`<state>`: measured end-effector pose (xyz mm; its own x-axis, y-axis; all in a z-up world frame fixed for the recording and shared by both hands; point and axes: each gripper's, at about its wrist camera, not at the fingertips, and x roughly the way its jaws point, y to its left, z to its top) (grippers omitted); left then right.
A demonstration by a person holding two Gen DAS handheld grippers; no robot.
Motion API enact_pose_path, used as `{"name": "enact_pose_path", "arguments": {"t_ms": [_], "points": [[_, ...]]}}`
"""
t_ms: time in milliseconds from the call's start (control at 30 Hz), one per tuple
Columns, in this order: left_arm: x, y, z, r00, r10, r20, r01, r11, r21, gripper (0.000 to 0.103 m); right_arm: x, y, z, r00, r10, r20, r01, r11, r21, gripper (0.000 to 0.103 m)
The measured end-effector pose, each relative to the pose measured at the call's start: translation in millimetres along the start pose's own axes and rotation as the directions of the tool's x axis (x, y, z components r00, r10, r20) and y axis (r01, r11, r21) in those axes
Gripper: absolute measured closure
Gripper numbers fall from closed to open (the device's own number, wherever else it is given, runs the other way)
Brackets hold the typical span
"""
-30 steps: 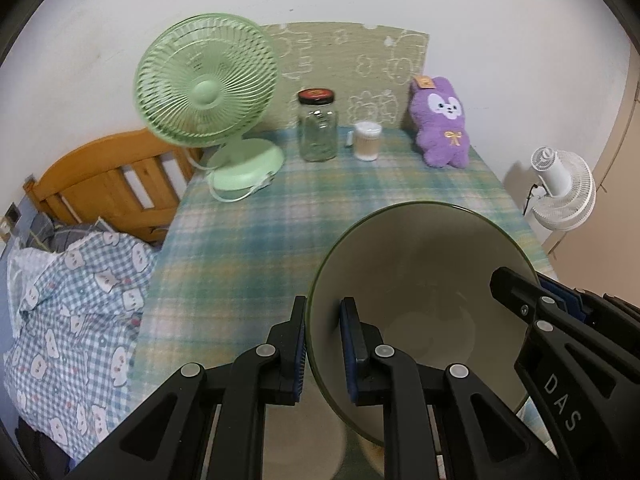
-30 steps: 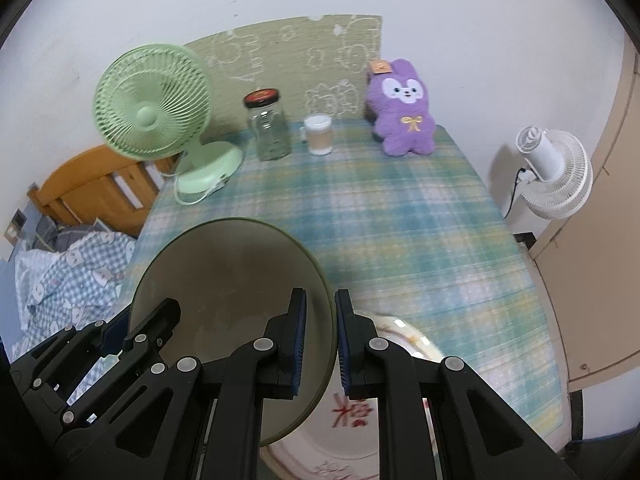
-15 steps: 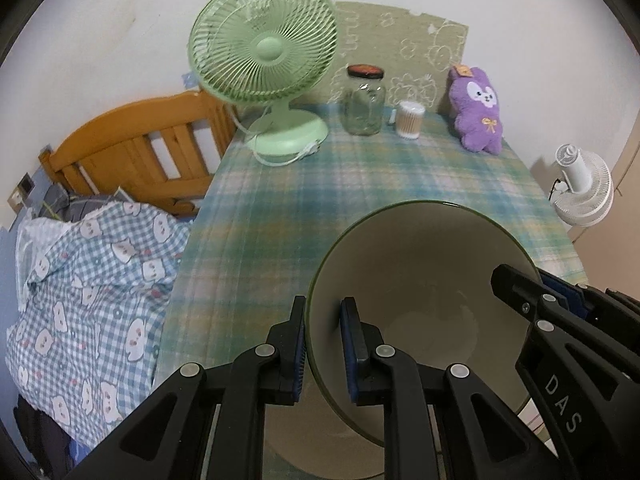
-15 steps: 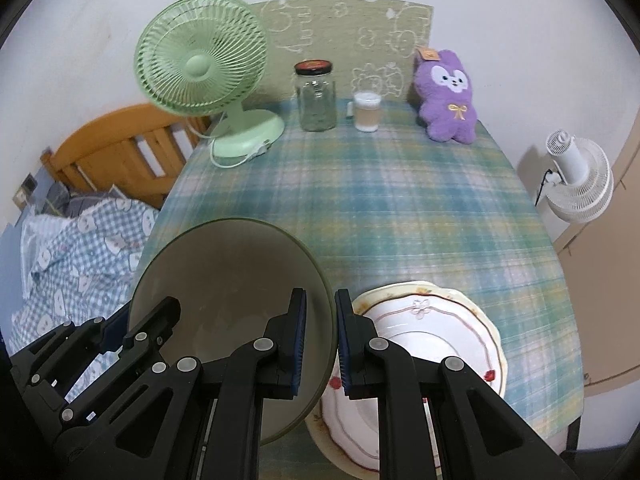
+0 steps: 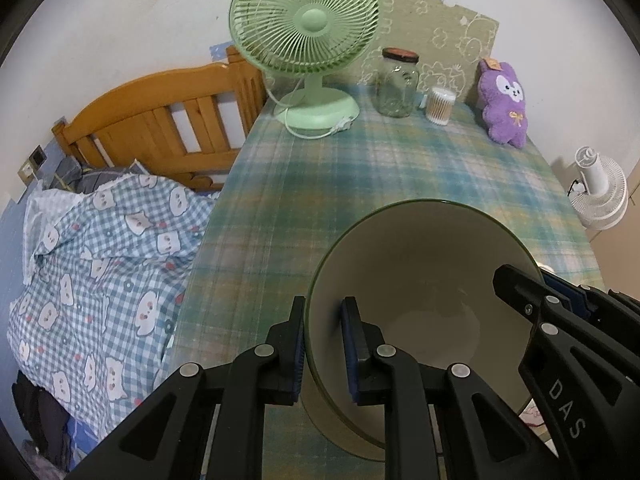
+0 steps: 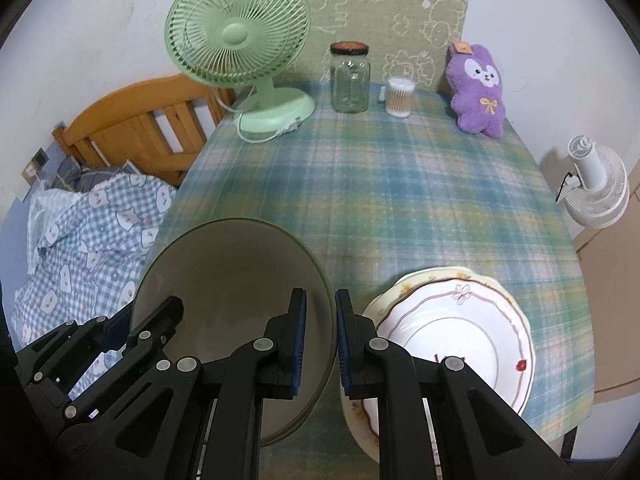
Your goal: Organize plates and bowls
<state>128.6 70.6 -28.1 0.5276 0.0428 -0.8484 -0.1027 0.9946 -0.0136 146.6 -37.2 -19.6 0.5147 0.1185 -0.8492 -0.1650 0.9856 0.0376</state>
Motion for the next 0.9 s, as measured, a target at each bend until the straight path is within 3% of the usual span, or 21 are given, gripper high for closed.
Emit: {"name": "enact_pose_path", "arguments": {"t_ms": [467,900], "points": [[18.5,4.6,-17.2,0.998,0.025,-0.063,-0.024,1.000,0.010,0.089,25.3,5.2,-16.8,0.996,0.009,-0.087,-0.010,1.000,-0.006,0.086],[24.8,1.5,-25.7,0.996,0.012,-0.091,-0.012,1.000,0.006,0.087,25.2,4.0,-19.9,0.995,-0.008,-0.100,0.005,1.000,-0.028,0.086]]}}
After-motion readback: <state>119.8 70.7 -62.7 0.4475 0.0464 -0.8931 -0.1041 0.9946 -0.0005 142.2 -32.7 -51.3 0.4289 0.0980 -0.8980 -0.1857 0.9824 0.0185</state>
